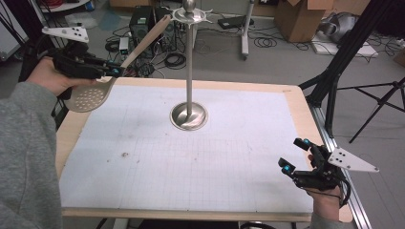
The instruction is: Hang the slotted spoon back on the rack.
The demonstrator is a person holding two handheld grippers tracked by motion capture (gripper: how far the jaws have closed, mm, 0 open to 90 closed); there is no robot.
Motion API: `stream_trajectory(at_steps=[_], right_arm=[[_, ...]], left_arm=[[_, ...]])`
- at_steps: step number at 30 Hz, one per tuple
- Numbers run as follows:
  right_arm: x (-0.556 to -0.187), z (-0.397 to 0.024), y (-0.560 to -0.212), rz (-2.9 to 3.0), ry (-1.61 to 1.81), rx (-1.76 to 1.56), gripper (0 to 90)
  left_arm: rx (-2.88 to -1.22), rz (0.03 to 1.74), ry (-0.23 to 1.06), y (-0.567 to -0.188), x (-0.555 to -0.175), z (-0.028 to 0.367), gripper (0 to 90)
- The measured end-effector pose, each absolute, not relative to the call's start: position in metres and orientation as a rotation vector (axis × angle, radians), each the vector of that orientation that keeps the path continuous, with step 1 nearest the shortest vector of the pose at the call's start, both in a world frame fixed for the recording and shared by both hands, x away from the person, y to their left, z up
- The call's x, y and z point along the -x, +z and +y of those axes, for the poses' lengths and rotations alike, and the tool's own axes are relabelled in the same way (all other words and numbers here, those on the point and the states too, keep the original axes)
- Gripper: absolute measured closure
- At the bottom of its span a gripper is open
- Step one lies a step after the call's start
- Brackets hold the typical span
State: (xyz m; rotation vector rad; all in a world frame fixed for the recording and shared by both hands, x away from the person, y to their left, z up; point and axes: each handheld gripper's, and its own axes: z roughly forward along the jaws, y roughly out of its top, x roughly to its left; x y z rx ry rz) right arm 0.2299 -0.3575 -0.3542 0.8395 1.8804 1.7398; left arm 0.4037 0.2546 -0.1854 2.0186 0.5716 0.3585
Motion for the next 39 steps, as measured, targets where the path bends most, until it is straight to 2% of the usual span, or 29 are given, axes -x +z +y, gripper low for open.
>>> stream_trajectory(at_steps=[18, 39], right_arm=[[-0.229, -0.360, -0.353, 1.870, 1.744, -0.836, 8.5], [-0.226, -0.365, -0.351, 1.856, 1.749, -0.833, 8.5]], left_arm=[[-2.109, 0.614, 0.385, -0.208, -0.422, 0.217, 78.0], [-2.120, 0.661, 0.421, -0.228, -0.444, 0.175, 77.8]])
